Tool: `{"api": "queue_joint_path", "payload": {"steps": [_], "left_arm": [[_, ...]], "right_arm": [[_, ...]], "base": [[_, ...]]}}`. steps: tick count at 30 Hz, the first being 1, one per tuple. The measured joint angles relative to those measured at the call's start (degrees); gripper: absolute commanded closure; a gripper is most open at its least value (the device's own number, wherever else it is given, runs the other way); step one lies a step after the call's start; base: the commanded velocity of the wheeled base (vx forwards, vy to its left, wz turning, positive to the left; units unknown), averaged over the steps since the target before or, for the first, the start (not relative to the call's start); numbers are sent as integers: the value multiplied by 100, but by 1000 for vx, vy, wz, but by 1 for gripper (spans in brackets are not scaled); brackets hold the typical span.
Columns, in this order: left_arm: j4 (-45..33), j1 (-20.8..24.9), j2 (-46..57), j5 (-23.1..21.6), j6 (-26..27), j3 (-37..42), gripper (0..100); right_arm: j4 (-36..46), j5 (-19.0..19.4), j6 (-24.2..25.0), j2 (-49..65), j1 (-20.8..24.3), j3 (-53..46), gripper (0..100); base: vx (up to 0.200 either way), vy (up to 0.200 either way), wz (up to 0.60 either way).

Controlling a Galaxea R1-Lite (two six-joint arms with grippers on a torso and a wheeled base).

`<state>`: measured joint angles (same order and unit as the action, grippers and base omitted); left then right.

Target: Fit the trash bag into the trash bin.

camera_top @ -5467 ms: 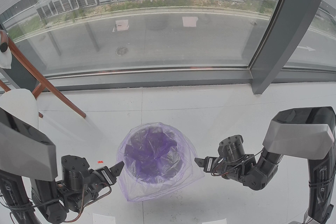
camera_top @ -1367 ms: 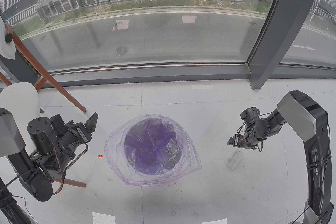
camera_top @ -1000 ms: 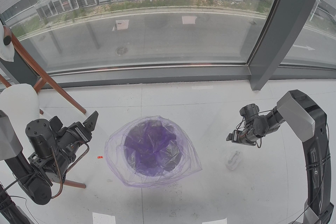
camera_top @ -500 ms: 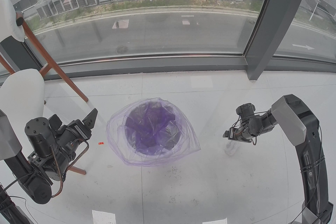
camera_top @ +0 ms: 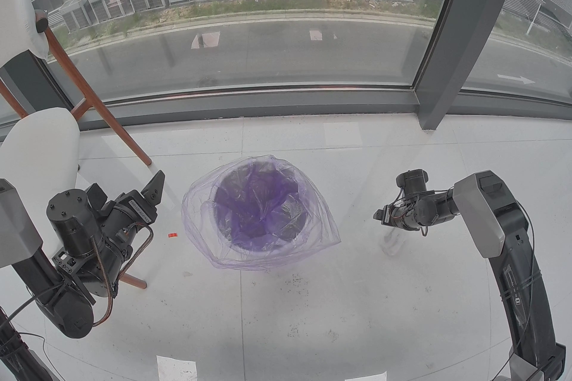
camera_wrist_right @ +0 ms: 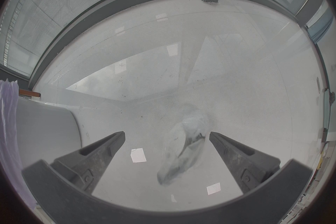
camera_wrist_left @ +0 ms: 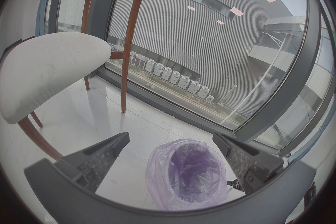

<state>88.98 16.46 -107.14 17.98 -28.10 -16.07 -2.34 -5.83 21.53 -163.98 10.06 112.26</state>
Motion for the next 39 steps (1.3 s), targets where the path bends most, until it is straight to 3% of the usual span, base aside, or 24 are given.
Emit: {"api": "queue_joint_path", "payload": {"steps": [6, 7, 13, 23, 30, 33, 39], "left_arm": [[-2, 0, 1, 7, 18, 4, 0], [0, 0, 1, 9, 21, 2, 0], [0, -4, 6, 9, 18, -5, 0], [-2, 0, 50, 5, 18, 4, 0], [-2, 0, 260, -9, 13, 105, 0], [-2, -10, 380, 0, 35, 151, 0], [0, -34, 725, 117, 169, 310, 0]], "right_arm": [[5, -93, -5, -238, -24, 162, 0], [-22, -104, -11, -286, -35, 173, 100], [-85, -126, -221, -512, -160, 212, 100], [-28, -52, -148, -88, -257, 157, 100], [266, 534, 291, 1368, -196, -311, 100], [379, 774, 529, 2107, 57, -675, 100], [560, 1143, 907, 3611, 1298, -1631, 100]], "base": [[0, 0, 0], [0, 0, 0], [0, 0, 0], [0, 0, 0], [0, 0, 0], [0, 0, 0], [0, 0, 0]]}}
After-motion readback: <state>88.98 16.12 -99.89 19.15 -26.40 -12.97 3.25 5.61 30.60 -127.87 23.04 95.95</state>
